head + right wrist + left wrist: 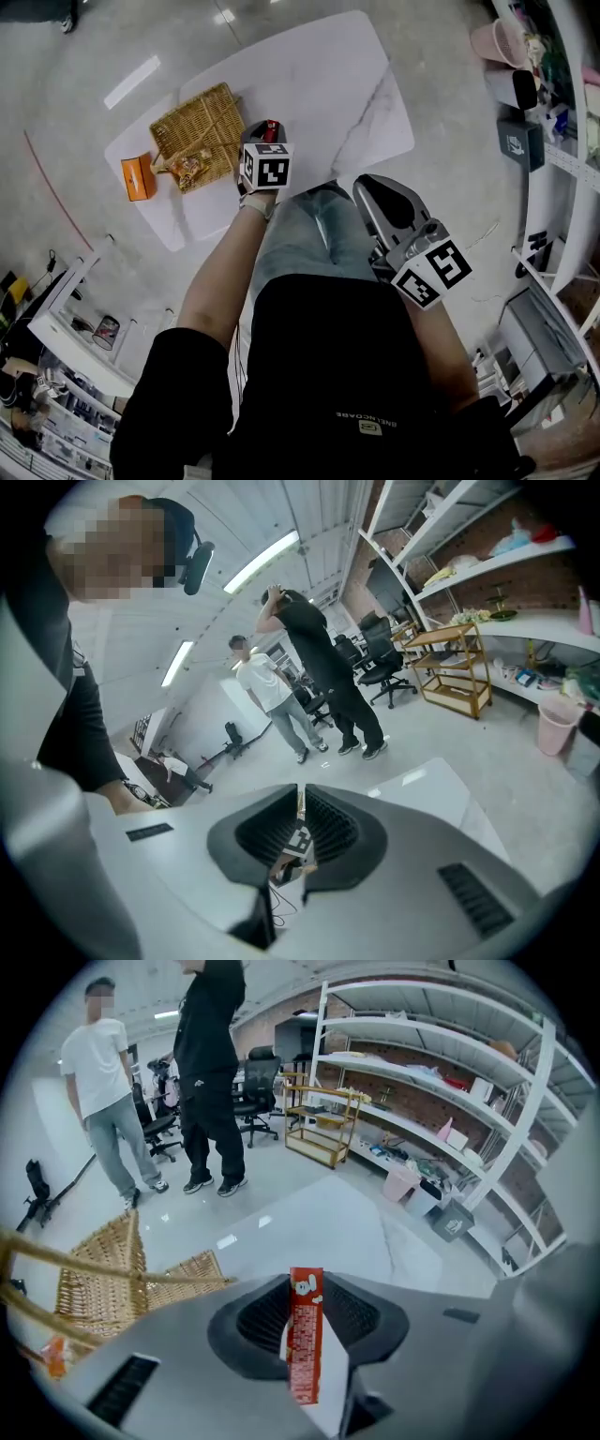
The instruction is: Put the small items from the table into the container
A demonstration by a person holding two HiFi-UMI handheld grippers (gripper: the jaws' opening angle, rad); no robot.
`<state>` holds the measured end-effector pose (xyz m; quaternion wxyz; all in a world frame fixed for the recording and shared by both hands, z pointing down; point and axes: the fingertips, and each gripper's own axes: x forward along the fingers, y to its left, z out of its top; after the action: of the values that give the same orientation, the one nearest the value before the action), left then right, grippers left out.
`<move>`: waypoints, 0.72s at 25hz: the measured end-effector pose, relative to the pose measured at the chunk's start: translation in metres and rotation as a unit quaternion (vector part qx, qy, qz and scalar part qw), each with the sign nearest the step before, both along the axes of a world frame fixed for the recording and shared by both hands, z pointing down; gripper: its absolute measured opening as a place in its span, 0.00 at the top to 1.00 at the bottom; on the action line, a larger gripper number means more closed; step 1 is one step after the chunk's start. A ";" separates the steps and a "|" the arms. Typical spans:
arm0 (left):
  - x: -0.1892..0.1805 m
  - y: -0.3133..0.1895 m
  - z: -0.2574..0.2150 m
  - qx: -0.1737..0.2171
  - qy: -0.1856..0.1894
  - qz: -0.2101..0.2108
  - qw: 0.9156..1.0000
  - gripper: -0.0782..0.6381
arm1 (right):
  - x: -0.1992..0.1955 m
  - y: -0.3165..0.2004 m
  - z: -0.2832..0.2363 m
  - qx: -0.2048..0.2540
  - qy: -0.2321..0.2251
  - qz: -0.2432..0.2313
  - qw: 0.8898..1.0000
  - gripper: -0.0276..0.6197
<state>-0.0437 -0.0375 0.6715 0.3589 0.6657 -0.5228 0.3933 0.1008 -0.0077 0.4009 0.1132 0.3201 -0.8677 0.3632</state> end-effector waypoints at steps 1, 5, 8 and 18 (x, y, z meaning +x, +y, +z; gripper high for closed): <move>0.001 -0.001 -0.012 0.008 0.003 0.000 1.000 0.74 | 0.000 -0.001 -0.002 0.003 -0.001 -0.001 1.000 0.94; 0.002 -0.001 -0.064 0.043 0.015 -0.005 0.999 0.74 | 0.002 -0.003 -0.015 0.017 -0.006 -0.003 1.000 0.94; 0.001 0.001 -0.101 0.069 0.023 -0.012 0.997 0.74 | 0.001 -0.008 -0.028 0.032 -0.010 -0.007 0.999 0.94; -0.012 0.014 -0.225 0.165 0.037 -0.048 0.984 0.74 | -0.021 -0.018 -0.075 0.088 -0.027 -0.049 0.995 0.94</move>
<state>-0.0553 -0.0237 0.4465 0.2815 0.7042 -0.5981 0.2591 0.0798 -0.0261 0.3260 0.0782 0.2761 -0.9136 0.2880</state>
